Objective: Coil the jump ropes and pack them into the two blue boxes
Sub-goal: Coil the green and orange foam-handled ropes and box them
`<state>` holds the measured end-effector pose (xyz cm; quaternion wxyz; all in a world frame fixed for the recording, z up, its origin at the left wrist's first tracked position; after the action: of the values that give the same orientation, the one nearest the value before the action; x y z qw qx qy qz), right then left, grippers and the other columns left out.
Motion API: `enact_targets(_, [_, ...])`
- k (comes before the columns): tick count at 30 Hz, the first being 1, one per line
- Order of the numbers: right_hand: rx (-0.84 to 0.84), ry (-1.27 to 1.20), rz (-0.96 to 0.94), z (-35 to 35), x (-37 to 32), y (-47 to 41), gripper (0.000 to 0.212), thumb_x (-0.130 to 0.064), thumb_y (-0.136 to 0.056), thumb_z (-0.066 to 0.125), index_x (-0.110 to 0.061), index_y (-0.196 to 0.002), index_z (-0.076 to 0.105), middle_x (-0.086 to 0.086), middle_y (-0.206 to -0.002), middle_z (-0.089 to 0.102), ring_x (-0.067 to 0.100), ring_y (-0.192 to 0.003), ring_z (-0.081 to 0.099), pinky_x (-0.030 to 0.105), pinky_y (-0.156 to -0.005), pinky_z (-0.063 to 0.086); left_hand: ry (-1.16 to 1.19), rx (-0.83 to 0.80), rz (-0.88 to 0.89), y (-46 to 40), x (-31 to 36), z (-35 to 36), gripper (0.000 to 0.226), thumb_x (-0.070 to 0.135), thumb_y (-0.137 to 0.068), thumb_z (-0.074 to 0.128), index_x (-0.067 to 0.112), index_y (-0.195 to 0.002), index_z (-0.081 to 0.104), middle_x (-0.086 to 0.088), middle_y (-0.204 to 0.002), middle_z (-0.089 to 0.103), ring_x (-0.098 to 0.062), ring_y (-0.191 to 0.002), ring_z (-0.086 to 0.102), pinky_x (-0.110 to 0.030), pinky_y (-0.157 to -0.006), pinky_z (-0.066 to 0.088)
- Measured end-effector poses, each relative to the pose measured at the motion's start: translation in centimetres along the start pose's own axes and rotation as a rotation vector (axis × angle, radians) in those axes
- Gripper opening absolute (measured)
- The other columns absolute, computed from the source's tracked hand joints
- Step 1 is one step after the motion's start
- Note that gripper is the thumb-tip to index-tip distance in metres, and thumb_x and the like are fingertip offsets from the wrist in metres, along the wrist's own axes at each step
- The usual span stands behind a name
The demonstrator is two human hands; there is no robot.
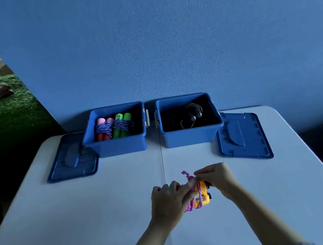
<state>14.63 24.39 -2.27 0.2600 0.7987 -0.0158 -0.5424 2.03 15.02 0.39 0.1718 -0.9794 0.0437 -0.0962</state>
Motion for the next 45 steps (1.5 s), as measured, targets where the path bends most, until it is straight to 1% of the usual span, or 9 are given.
enact_targets(4, [-0.056,-0.122,0.069,0.3,0.7,0.1,0.014,0.002,-0.064,0.080,-0.004,-0.076,0.075,0.022,-0.079,0.072,0.032,-0.073,0.068,0.044,-0.079,0.058,-0.008,-0.008,0.063,0.1,0.1,0.4,0.035,0.056,-0.099,0.032,0.051,-0.129,0.049,0.007,-0.071,0.061,-0.014,-0.052,0.056,-0.027,-0.050,0.043])
enact_targets(11, [-0.015,-0.168,0.061,0.0,1.2,0.0,0.013,0.002,-0.065,0.081,-0.003,-0.075,0.074,0.019,-0.077,0.072,0.029,-0.070,0.068,0.037,-0.070,0.059,0.059,-0.049,-0.014,-0.4,-0.3,-0.1,0.034,0.060,-0.098,0.033,0.046,-0.119,0.055,0.009,-0.067,0.062,-0.012,-0.050,0.058,-0.022,-0.052,0.034])
enact_targets(15, [-0.028,-0.196,-0.006,0.3,0.5,0.4,0.014,0.003,-0.068,0.078,-0.001,-0.081,0.073,0.022,-0.079,0.071,0.026,-0.068,0.066,0.036,-0.068,0.057,0.034,-0.063,-0.097,-0.5,-0.8,0.1,0.052,0.075,-0.091,0.021,0.046,-0.126,0.047,0.006,-0.071,0.063,-0.017,-0.056,0.062,-0.029,-0.057,0.045])
enact_targets(23, [0.012,0.179,-0.182,0.8,-1.4,1.1,0.022,-0.010,-0.077,0.068,-0.031,-0.075,0.074,-0.006,-0.079,0.074,0.008,-0.075,0.069,0.025,-0.071,0.054,-0.038,-0.112,-0.091,-0.7,0.0,0.7,0.033,0.051,-0.090,0.037,0.039,-0.119,0.048,0.002,-0.062,0.058,-0.020,-0.046,0.056,-0.029,-0.051,0.038])
enact_targets(27, [0.087,0.338,-0.249,0.3,-2.5,1.2,0.008,-0.015,-0.074,0.074,-0.017,-0.081,0.076,-0.005,-0.090,0.072,0.007,-0.074,0.069,0.019,-0.068,0.053,-0.068,-0.148,-0.071,-0.5,0.5,1.1,0.037,0.046,-0.090,0.037,0.043,-0.124,0.048,0.000,-0.061,0.056,-0.021,-0.045,0.056,-0.029,-0.050,0.037])
enact_targets(31, [0.198,0.382,-0.246,-1.1,-2.5,0.9,0.021,-0.020,-0.072,0.077,-0.005,-0.084,0.071,0.005,-0.086,0.069,0.015,-0.073,0.065,0.009,-0.053,0.041,-0.098,-0.163,-0.122,-1.0,0.1,0.4,0.043,0.050,-0.096,0.024,0.046,-0.126,0.055,0.002,-0.062,0.058,-0.018,-0.046,0.056,-0.026,-0.053,0.028])
enact_targets(34, [0.172,0.331,-0.209,-1.2,-2.0,0.6,0.018,-0.018,-0.075,0.074,-0.009,-0.091,0.073,-0.002,-0.086,0.067,0.004,-0.068,0.061,0.006,-0.052,0.042,-0.099,-0.146,-0.163,-0.8,0.0,-0.2,0.065,0.056,-0.096,-0.004,0.048,-0.133,0.049,0.001,-0.074,0.062,-0.018,-0.058,0.062,-0.028,-0.058,0.030])
enact_targets(40, [0.142,-0.007,-0.088,-1.5,-0.7,0.4,0.013,-0.004,-0.079,0.067,-0.011,-0.070,0.073,0.008,-0.076,0.072,0.023,-0.070,0.071,0.039,-0.075,0.059,-0.054,-0.116,-0.172,-0.9,-0.3,-1.0,0.066,0.058,-0.094,-0.008,0.046,-0.138,0.041,0.001,-0.079,0.062,-0.018,-0.063,0.062,-0.027,-0.061,0.027])
enact_targets(45, [0.090,-0.240,0.002,-0.9,1.5,-0.4,0.021,0.007,-0.083,0.057,0.027,-0.088,0.052,0.019,-0.076,0.052,0.028,-0.071,0.053,0.032,-0.067,0.052,-0.003,-0.135,-0.161,-1.1,-0.6,-0.5,0.043,0.051,-0.101,0.012,0.048,-0.133,0.042,0.002,-0.064,0.055,-0.019,-0.048,0.054,-0.025,-0.052,0.028])
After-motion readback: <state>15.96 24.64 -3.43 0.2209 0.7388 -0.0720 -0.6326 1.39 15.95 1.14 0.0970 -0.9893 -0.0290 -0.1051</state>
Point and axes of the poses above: each hand's wrist, its own y-axis away from the middle knuckle, its own z-axis out of the palm, x = y × z, the point moved 10 cm from there along -y, towards the middle knuckle
